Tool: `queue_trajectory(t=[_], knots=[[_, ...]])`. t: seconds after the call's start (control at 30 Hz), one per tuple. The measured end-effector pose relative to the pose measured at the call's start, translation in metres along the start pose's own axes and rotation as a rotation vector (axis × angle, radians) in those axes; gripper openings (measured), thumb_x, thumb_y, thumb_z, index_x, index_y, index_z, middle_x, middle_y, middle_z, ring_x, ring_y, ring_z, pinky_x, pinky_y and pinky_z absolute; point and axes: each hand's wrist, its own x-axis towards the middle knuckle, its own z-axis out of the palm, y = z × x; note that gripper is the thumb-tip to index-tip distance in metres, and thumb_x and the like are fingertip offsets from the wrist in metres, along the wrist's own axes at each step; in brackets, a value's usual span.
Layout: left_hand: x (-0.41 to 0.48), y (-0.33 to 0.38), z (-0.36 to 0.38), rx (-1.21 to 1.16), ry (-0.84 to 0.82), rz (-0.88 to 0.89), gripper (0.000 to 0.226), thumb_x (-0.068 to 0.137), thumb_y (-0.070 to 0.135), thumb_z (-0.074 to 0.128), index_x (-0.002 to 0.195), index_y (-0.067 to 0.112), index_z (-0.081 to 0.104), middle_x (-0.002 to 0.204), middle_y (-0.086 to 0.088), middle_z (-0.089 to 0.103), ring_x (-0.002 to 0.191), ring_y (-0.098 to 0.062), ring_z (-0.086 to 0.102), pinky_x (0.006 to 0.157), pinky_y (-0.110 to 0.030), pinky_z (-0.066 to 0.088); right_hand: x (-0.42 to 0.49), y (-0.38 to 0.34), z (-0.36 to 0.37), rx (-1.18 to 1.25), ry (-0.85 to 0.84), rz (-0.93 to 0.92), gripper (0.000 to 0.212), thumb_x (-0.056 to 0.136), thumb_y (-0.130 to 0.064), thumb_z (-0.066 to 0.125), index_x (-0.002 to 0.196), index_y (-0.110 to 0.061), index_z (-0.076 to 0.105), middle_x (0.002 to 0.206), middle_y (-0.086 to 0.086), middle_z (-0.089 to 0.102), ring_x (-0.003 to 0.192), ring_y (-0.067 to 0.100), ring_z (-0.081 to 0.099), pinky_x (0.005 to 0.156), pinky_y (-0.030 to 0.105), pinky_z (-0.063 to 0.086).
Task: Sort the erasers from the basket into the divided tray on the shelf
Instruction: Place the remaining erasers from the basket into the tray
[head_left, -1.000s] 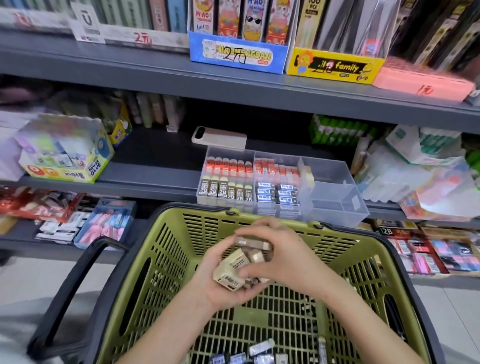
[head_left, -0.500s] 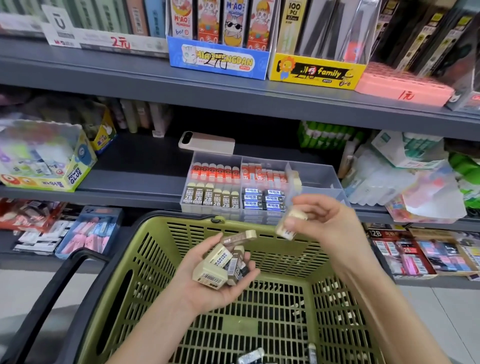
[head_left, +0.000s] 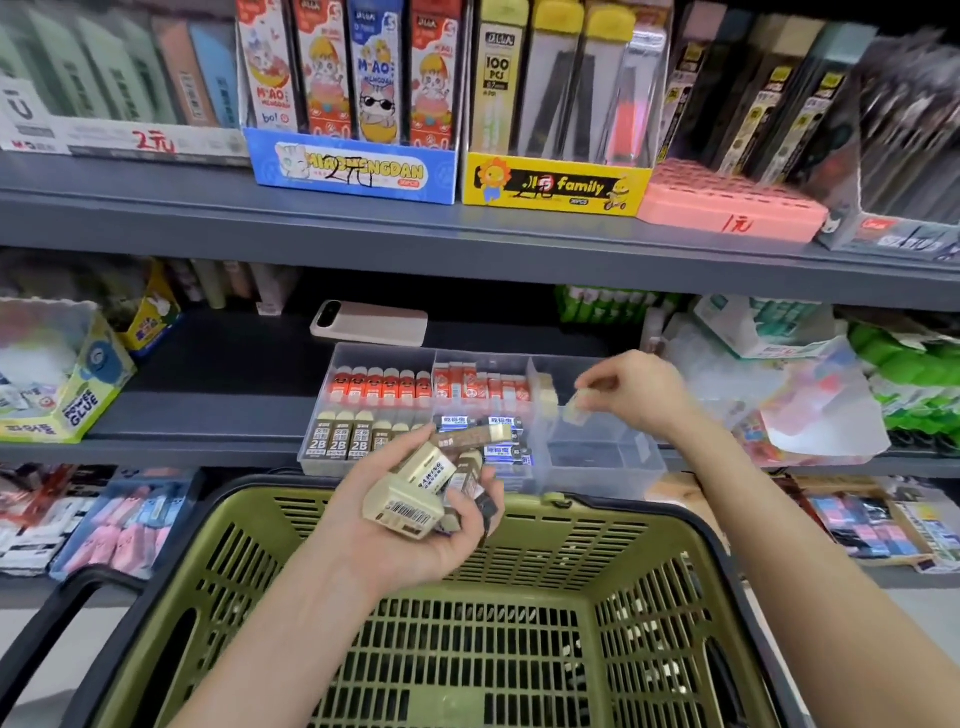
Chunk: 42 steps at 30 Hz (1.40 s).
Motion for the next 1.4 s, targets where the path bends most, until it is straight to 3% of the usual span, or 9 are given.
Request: queue_trajectory(t=[0.2, 0.3, 0.37, 0.43, 0.57, 0.83, 1.0, 1.17, 1.4], knots=[[0.015, 0.001, 0.018, 0.044, 0.046, 0.048, 0.042, 0.070, 0.023, 0.072, 0.100, -0.002, 0.058, 0.087, -0.023, 0.058, 0.064, -0.032, 0.059, 0.042, -0.020, 0.047, 0.002, -0.002, 0.006, 0.050, -0.227, -0.151, 0.024, 0.094, -0.018, 0.051, 0.108, -0.016, 0.070, 0.116, -0.003, 0.067, 0.109, 0.015, 0.059, 0.093, 0.027, 0.043], [0.020, -0.001, 0.020, 0.041, 0.052, 0.035, 0.040, 0.072, 0.024, 0.070, 0.099, -0.002, 0.057, 0.088, -0.023, 0.058, 0.065, -0.032, 0.059, 0.043, -0.019, 0.046, -0.013, -0.005, 0.000, 0.040, -0.049, -0.165, 0.027, 0.096, -0.020, 0.048, 0.115, -0.018, 0.066, 0.118, -0.003, 0.066, 0.113, 0.016, 0.058, 0.097, 0.028, 0.040], [0.024, -0.002, 0.019, 0.040, 0.064, 0.026, 0.041, 0.072, 0.025, 0.070, 0.098, -0.004, 0.058, 0.089, -0.022, 0.058, 0.065, -0.033, 0.060, 0.041, -0.020, 0.046, -0.034, -0.012, -0.007, 0.340, 0.076, -0.223, 0.023, 0.091, -0.027, 0.057, 0.112, -0.024, 0.067, 0.112, -0.009, 0.068, 0.108, 0.007, 0.059, 0.092, 0.021, 0.040], [0.026, -0.004, 0.020, 0.048, 0.068, 0.012, 0.042, 0.072, 0.026, 0.070, 0.098, -0.007, 0.061, 0.089, -0.022, 0.058, 0.065, -0.034, 0.059, 0.039, -0.021, 0.045, -0.061, -0.026, -0.015, 0.649, 0.012, -0.321, 0.028, 0.081, -0.038, 0.067, 0.109, -0.035, 0.065, 0.108, -0.018, 0.066, 0.104, 0.000, 0.056, 0.088, 0.012, 0.039], [0.027, -0.008, 0.017, 0.089, 0.060, -0.028, 0.040, 0.072, 0.026, 0.070, 0.088, -0.010, 0.065, 0.089, -0.022, 0.058, 0.069, -0.032, 0.059, 0.040, -0.021, 0.046, -0.083, -0.045, -0.006, 0.575, 0.055, -0.467, 0.025, 0.078, -0.030, 0.072, 0.101, -0.020, 0.070, 0.094, -0.016, 0.063, 0.094, 0.003, 0.053, 0.086, 0.020, 0.041], [-0.001, 0.013, -0.015, 0.105, 0.078, 0.079, 0.033, 0.070, 0.022, 0.066, 0.097, 0.005, 0.076, 0.090, -0.021, 0.061, 0.071, -0.033, 0.060, 0.038, -0.025, 0.048, -0.056, -0.079, -0.004, 1.287, -0.104, -0.149, 0.008, 0.081, -0.007, 0.069, 0.080, -0.014, 0.066, 0.073, 0.003, 0.068, 0.065, 0.012, 0.063, 0.065, 0.022, 0.052], [-0.032, 0.043, -0.036, 0.018, 0.134, 0.229, 0.031, 0.074, 0.023, 0.062, 0.095, 0.006, 0.076, 0.093, -0.020, 0.061, 0.072, -0.031, 0.060, 0.038, -0.024, 0.047, -0.025, -0.133, 0.022, 1.170, -0.163, 0.036, 0.013, 0.085, -0.002, 0.064, 0.074, -0.008, 0.067, 0.052, 0.000, 0.061, 0.046, 0.008, 0.057, 0.049, 0.018, 0.052], [-0.052, 0.064, -0.040, -0.052, 0.144, 0.339, 0.028, 0.076, 0.022, 0.059, 0.089, 0.004, 0.077, 0.092, -0.019, 0.061, 0.077, -0.028, 0.059, 0.039, -0.022, 0.046, -0.014, -0.167, 0.048, 0.810, -0.296, 0.041, 0.017, 0.090, -0.004, 0.057, 0.076, -0.003, 0.067, 0.064, 0.014, 0.067, 0.051, 0.019, 0.064, 0.062, 0.033, 0.060], [-0.052, 0.070, -0.039, -0.083, 0.107, 0.294, 0.027, 0.078, 0.022, 0.059, 0.089, 0.005, 0.077, 0.090, -0.022, 0.061, 0.075, -0.029, 0.060, 0.041, -0.022, 0.047, -0.014, -0.183, 0.056, 0.563, -0.220, -0.011, 0.018, 0.089, -0.009, 0.059, 0.071, -0.009, 0.062, 0.062, 0.008, 0.068, 0.049, 0.012, 0.063, 0.059, 0.020, 0.051]])
